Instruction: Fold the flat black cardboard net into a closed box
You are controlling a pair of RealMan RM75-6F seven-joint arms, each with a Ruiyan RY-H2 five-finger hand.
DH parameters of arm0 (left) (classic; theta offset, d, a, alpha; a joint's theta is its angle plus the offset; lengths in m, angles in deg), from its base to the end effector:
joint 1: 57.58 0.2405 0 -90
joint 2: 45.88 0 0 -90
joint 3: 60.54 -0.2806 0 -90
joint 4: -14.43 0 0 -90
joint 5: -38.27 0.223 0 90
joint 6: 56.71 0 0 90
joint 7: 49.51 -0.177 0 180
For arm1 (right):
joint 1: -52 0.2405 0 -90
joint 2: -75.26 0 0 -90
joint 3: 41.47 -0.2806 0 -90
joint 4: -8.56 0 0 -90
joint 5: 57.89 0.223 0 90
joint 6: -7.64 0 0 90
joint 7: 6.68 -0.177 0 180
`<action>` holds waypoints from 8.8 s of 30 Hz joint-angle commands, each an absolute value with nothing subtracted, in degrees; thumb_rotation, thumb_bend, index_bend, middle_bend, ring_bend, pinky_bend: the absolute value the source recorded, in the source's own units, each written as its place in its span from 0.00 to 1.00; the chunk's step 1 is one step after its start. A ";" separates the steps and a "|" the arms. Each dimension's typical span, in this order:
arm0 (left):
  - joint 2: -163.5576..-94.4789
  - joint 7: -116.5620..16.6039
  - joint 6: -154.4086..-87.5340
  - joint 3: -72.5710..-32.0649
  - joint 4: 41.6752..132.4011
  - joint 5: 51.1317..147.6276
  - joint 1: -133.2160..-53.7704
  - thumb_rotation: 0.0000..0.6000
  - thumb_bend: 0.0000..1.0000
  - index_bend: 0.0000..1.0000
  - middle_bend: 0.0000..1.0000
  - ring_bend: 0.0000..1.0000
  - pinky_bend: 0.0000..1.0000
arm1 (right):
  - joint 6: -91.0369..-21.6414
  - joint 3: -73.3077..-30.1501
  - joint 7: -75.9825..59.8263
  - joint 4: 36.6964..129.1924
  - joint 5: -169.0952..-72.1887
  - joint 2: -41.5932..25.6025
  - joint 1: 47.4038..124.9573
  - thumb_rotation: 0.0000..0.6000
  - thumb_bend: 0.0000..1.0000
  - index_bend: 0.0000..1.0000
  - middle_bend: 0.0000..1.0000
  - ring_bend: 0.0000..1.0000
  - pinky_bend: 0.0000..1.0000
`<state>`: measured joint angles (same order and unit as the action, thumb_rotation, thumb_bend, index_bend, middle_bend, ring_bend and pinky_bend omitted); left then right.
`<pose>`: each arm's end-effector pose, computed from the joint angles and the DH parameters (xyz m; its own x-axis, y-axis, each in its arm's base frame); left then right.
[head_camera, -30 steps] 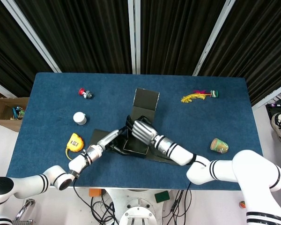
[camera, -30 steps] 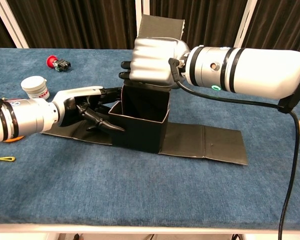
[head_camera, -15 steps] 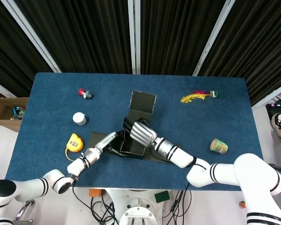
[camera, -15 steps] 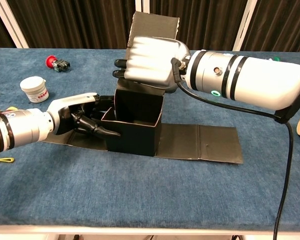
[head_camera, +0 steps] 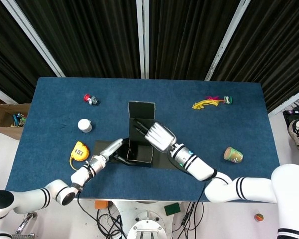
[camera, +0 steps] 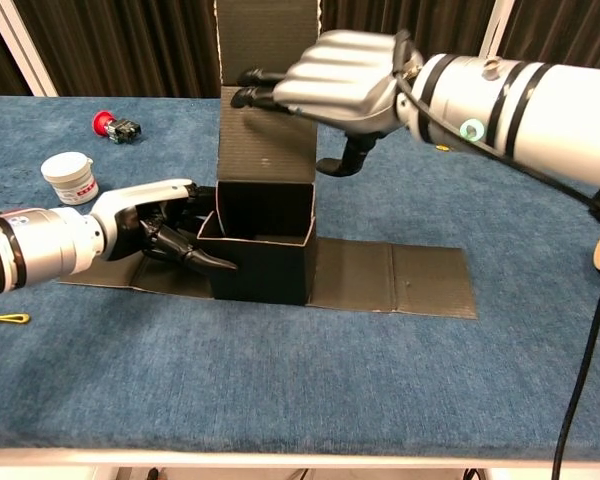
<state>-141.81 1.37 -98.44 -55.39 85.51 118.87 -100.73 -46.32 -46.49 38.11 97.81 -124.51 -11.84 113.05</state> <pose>-0.1770 0.3652 -0.1185 -0.3430 0.7003 0.6260 0.8953 0.0421 0.4435 -0.0333 -0.3896 -0.0554 0.7857 0.1589 0.5978 -0.3347 -0.7036 0.6269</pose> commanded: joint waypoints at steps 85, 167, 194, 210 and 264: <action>-127.16 26.23 -100.34 -55.33 96.17 123.68 -103.62 0.92 0.00 0.29 0.31 0.50 0.87 | -69.38 -50.02 -1.33 73.81 -162.32 -20.60 103.39 1.00 0.12 0.42 0.37 0.77 1.00; -142.86 -8.99 -100.39 -59.11 82.92 122.50 -103.32 0.29 0.00 0.04 0.13 0.49 0.84 | -82.17 -31.37 -14.11 32.70 -168.38 -38.76 102.31 1.00 0.18 0.43 0.32 0.77 1.00; -141.14 -11.67 -101.91 -58.71 85.00 120.94 -101.25 0.23 0.00 0.01 0.11 0.49 0.84 | -77.41 -29.88 -9.53 37.85 -168.86 -36.16 102.19 1.00 0.18 0.42 0.34 0.77 1.00; -145.16 -21.61 -103.42 -56.44 81.84 117.23 -100.24 0.37 0.00 0.37 0.36 0.53 0.84 | -75.22 -31.93 -7.15 42.58 -167.79 -34.61 103.50 1.00 0.18 0.43 0.36 0.77 1.00; -142.55 -39.70 -112.11 -52.75 90.03 113.95 -95.79 0.45 0.00 0.09 0.12 0.09 0.37 | -72.83 -37.19 -3.79 69.93 -155.84 -21.88 91.84 1.00 0.01 0.00 0.13 0.71 1.00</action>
